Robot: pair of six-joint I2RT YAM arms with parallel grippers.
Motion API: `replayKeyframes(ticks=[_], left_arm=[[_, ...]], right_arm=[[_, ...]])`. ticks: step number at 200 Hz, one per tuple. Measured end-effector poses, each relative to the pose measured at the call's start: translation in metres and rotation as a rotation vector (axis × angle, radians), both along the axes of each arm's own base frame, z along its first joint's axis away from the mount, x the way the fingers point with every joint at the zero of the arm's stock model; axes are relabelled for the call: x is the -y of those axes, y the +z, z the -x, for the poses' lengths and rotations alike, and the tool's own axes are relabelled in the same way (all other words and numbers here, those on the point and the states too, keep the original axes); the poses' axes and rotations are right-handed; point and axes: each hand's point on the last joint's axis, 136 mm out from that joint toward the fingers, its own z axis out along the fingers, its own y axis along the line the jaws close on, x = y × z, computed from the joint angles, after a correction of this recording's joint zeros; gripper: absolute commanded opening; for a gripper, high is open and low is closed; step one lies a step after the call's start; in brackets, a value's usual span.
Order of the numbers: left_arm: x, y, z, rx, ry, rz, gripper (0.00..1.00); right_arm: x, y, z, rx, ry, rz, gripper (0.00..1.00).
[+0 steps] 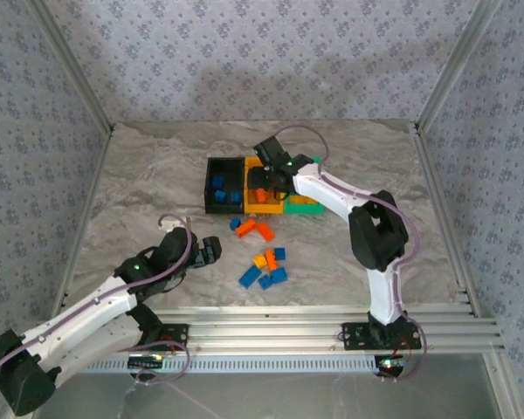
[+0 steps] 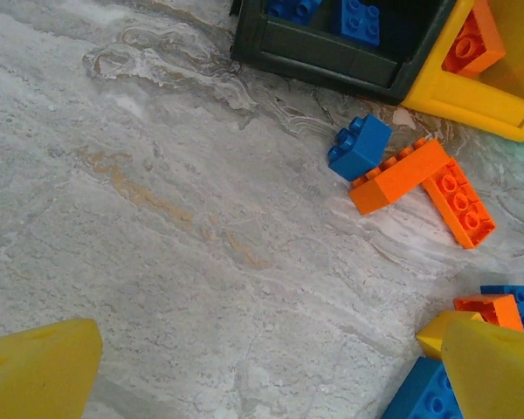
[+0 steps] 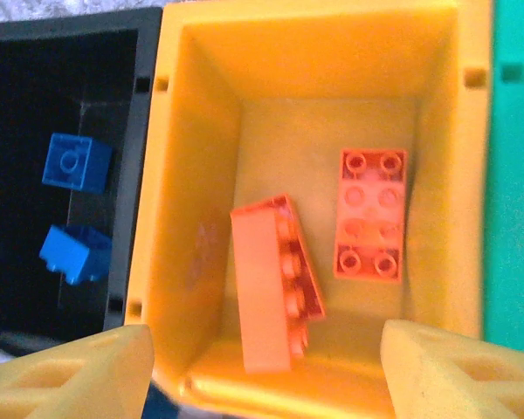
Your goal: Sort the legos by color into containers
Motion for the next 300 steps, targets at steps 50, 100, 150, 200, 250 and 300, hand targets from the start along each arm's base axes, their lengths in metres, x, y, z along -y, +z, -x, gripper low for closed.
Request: replayKeyframes(ticks=[50,100,150,200,250,300], left_arm=[[0.001,0.004,-0.001,0.007,-0.005,-0.001,1.00],[0.001,0.003,-0.001,0.007,-0.004,-0.001,1.00],[0.001,0.003,-0.001,0.007,-0.004,0.000,1.00],[0.001,0.003,-0.001,0.007,-0.004,0.000,1.00],[0.001,0.003,-0.001,0.007,-0.004,0.000,1.00],[0.001,0.004,-0.001,0.009,-0.004,0.002,1.00]], right_arm=[[-0.002,0.032,0.077,0.049,0.133,-0.075,0.75],[-0.020,-0.011,0.123,-0.022,0.281,0.003,0.77],[-0.012,-0.063,0.125,-0.105,0.297,0.124,0.75],[0.002,-0.100,0.125,-0.165,0.289,0.223,0.69],[0.005,-0.108,0.113,-0.154,0.281,0.300,0.62],[0.008,-0.109,0.111,-0.150,0.278,0.331,0.40]])
